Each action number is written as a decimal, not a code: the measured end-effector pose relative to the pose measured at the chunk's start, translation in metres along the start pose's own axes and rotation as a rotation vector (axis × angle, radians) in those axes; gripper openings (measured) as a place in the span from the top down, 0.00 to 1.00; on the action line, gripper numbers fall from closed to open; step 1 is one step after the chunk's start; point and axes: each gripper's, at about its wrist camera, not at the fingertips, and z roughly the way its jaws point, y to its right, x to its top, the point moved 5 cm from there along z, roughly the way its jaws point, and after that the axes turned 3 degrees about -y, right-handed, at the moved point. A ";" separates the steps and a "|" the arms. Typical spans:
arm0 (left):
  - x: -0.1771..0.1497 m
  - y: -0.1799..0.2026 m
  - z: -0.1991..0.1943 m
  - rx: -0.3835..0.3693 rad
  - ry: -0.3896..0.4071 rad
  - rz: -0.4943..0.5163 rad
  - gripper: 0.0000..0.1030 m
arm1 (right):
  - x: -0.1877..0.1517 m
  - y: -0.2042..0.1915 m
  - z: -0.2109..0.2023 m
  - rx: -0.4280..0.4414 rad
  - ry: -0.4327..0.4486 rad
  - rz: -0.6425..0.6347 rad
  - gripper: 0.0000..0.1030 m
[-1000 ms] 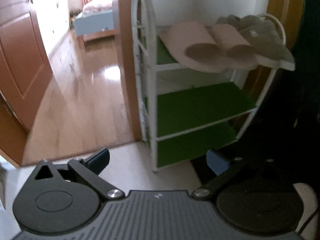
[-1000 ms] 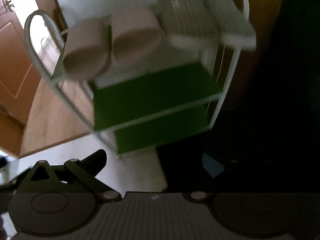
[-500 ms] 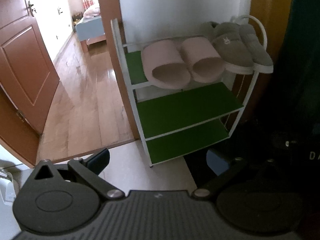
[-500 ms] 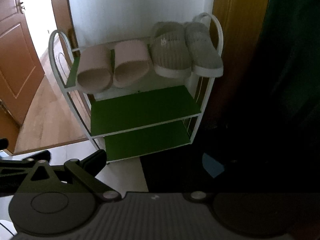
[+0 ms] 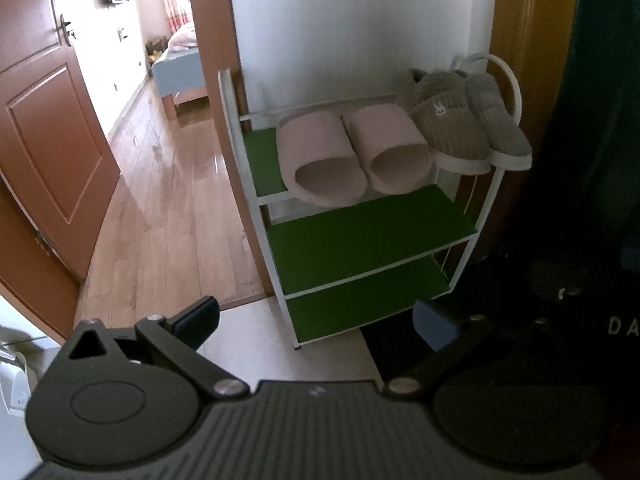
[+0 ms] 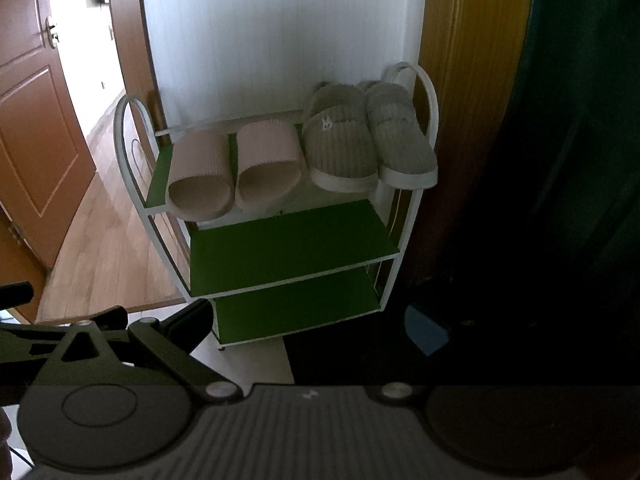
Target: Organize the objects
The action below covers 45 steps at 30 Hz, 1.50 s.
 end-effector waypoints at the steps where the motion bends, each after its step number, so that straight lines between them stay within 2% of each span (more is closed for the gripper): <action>1: 0.000 -0.001 0.000 0.001 0.001 -0.001 0.01 | 0.000 0.000 0.001 -0.001 -0.002 0.000 0.00; 19: 0.006 -0.004 -0.003 0.020 0.026 -0.016 0.01 | 0.000 -0.004 0.008 -0.006 -0.024 -0.015 0.00; 45: 0.011 0.000 -0.013 0.035 0.048 0.006 0.01 | 0.002 -0.001 0.000 -0.007 -0.003 -0.009 0.00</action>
